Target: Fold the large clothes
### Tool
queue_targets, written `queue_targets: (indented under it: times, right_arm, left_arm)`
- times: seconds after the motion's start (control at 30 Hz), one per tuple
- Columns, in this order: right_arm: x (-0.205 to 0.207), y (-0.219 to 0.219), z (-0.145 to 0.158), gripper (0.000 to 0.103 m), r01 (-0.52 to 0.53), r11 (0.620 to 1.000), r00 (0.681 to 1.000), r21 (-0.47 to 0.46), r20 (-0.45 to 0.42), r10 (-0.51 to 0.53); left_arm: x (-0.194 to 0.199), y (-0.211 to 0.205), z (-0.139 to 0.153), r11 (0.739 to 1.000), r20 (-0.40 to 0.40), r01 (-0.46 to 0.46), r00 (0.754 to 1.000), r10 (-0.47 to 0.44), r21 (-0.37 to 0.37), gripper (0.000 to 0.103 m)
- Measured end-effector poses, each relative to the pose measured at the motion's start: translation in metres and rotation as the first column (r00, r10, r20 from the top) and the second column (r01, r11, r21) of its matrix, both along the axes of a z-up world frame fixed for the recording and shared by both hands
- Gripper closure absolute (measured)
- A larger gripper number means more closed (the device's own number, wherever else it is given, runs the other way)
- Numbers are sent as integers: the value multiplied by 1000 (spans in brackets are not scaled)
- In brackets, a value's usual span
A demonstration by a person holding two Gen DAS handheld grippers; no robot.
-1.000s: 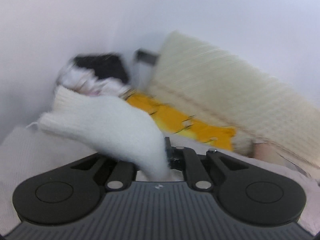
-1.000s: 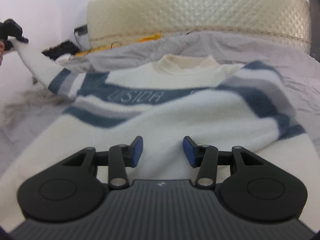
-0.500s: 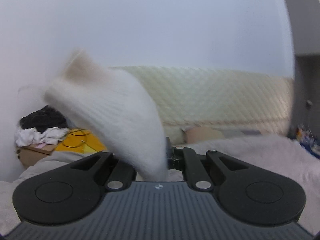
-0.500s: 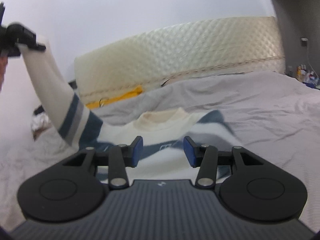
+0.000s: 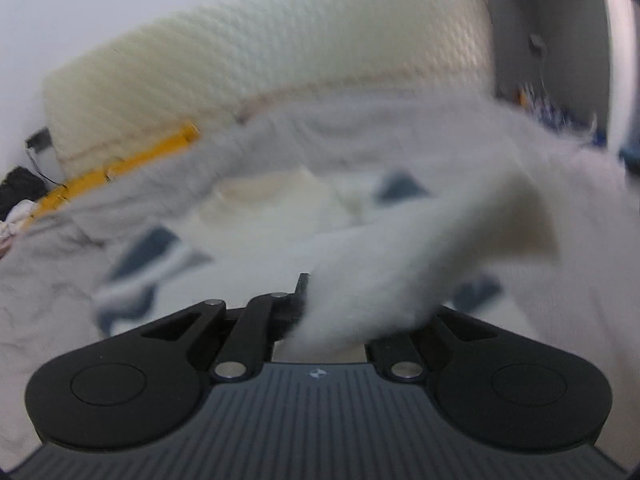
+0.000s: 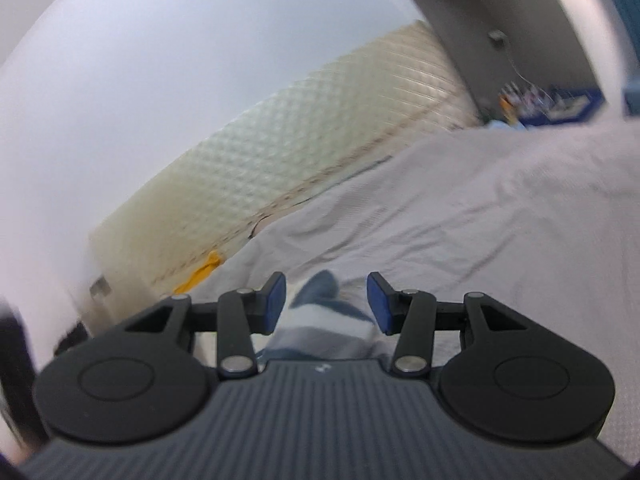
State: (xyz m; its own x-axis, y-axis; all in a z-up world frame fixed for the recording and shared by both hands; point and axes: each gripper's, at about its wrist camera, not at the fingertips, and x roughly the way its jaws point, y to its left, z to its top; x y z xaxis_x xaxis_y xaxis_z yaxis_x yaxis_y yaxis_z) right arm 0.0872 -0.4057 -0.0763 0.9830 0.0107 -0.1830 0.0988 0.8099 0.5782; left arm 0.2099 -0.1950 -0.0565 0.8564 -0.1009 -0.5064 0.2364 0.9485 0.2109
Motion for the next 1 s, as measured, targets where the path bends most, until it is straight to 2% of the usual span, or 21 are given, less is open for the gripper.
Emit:
queue_targets:
  times: [0.17, 0.23, 0.33, 0.4, 0.43, 0.47, 0.5, 0.63, 0.73, 0.8, 1.0]
  right_arm:
    - [13, -9, -10, 54, 11, 998, 1000, 61, -28, -9]
    - [14, -9, -9, 54, 6, 999, 1000, 54, -24, -5]
    - [19, -7, -11, 54, -11, 999, 999, 33, -37, 12]
    - [19, -5, -12, 54, -23, 1000, 999, 18, -48, 24]
    - [20, -3, -12, 54, -34, 999, 998, 13, -53, 34]
    - [21, -3, -13, 54, -45, 999, 997, 8, -57, 45]
    - [22, -1, -14, 54, -50, 999, 997, 2, -60, 50]
    - [24, 4, -14, 54, -69, 998, 994, -11, -84, 68]
    - [24, 15, -14, 54, -93, 995, 991, -32, -103, 89]
    - [25, 24, -13, 54, -122, 991, 986, -47, -119, 116]
    - [25, 64, -13, 54, -250, 962, 958, -107, -171, 229]
  left_arm:
    - [-9, -7, -57, 997, -71, 22, 997, -17, 68, 94]
    - [-12, 2, -67, 997, -77, 35, 997, -29, 76, 94]
    - [-12, 12, -63, 999, -131, 34, 991, -30, 27, 90]
    - [-15, 21, -55, 1000, -218, 16, 976, -19, -18, 72]
    - [-10, 24, -49, 998, -247, 28, 968, -39, -49, 50]
    - [-17, 25, -40, 996, -265, 47, 962, -67, -81, 36]
    - [-23, 27, -35, 994, -274, 57, 958, -82, -96, 34]
    - [-56, 42, -20, 980, -315, 115, 935, -163, -165, 34]
    - [-73, 65, -12, 965, -315, 99, 933, -175, -243, 34]
    - [-82, 87, -8, 948, -295, 69, 941, -166, -312, 34]
    - [-65, 139, -15, 916, -305, -54, 949, -77, -399, 34]
